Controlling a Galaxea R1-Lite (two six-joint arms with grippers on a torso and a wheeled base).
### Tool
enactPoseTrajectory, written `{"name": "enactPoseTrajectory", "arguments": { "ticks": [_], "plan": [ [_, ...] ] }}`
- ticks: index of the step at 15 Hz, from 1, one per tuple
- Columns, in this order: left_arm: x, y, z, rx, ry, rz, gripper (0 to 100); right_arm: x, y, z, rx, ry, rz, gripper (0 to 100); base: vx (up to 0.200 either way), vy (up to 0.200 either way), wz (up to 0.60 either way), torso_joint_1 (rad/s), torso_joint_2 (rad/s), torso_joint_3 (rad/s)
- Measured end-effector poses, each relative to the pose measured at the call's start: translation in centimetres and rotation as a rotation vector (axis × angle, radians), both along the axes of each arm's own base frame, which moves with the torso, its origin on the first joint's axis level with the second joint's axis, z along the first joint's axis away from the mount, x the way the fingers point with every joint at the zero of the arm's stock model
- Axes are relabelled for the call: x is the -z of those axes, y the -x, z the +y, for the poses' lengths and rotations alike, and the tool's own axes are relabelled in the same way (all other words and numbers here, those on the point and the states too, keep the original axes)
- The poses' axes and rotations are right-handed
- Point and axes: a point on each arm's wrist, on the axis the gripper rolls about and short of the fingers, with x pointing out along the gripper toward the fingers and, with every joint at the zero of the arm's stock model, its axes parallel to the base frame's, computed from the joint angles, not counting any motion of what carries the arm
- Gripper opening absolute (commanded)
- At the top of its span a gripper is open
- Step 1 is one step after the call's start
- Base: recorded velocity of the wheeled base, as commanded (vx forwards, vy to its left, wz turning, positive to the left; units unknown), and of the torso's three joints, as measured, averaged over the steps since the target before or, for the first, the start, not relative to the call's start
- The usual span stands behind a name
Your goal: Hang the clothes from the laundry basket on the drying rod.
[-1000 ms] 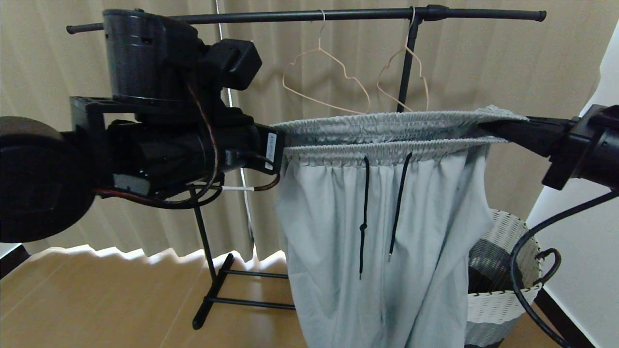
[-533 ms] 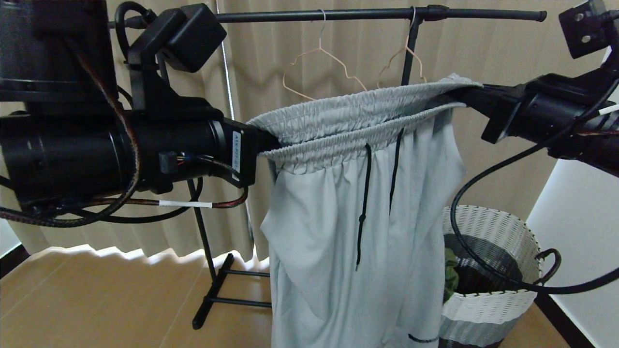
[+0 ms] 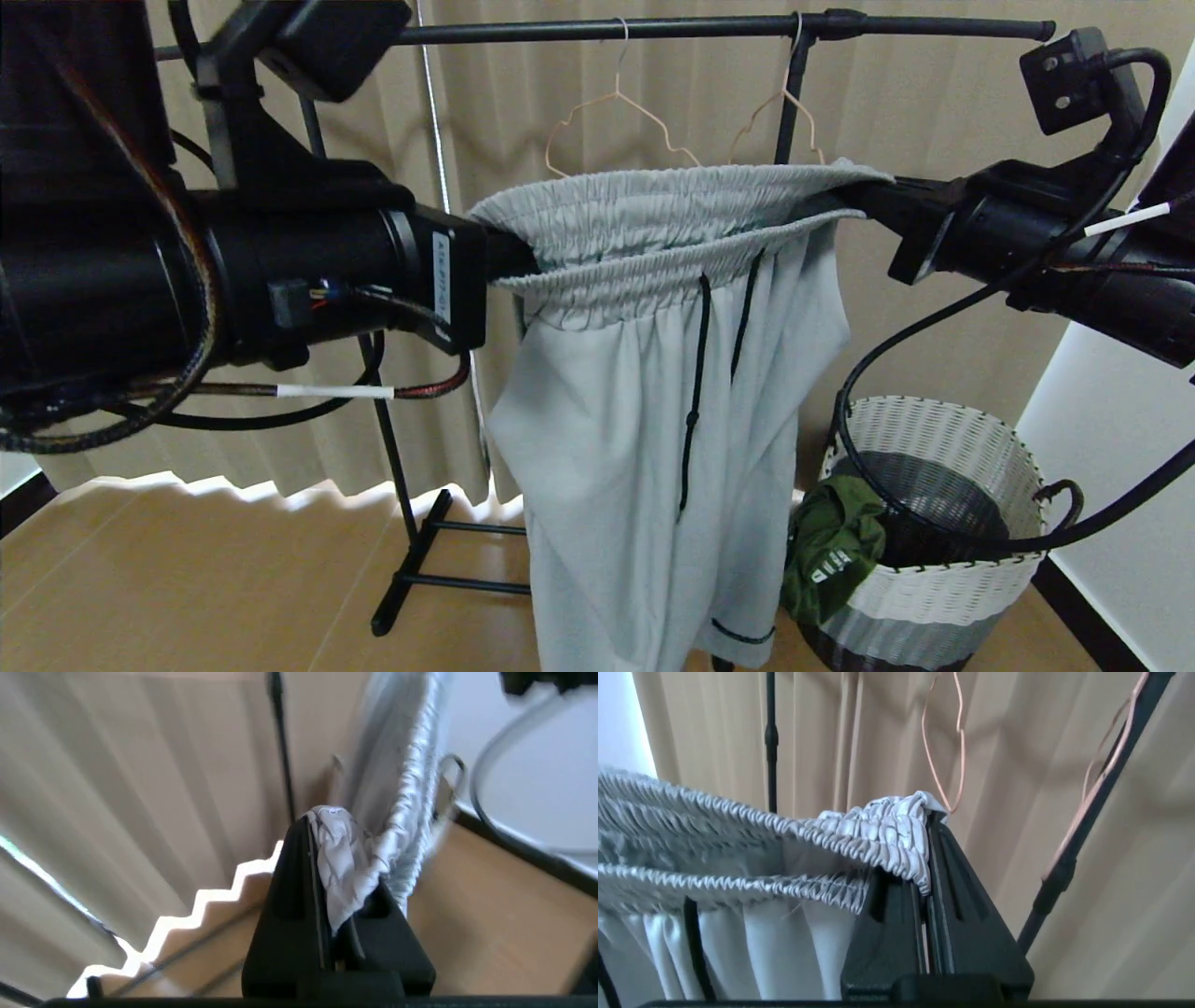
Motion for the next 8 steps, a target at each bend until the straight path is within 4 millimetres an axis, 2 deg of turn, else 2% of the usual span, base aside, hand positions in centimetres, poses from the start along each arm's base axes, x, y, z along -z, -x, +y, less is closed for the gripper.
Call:
{"name": "enactPoseTrajectory", "arguments": {
  "ticks": [4, 8],
  "plan": [
    [-2.0, -2.4, -0.1, -0.154, 0.030, -0.060, 0, -0.4, 1.1, -0.5, 0.009, -0.002, -0.005, 0, 0.000, 0.000, 0.00, 0.000, 0.00, 0.000],
    [-1.2, -7.0, -1.4, -0.307, 0.050, -0.104, 0, -0.3, 3.4, -1.4, 0.011, 0.018, 0.051, 0, 0.000, 0.000, 0.00, 0.000, 0.00, 0.000]
  ]
}}
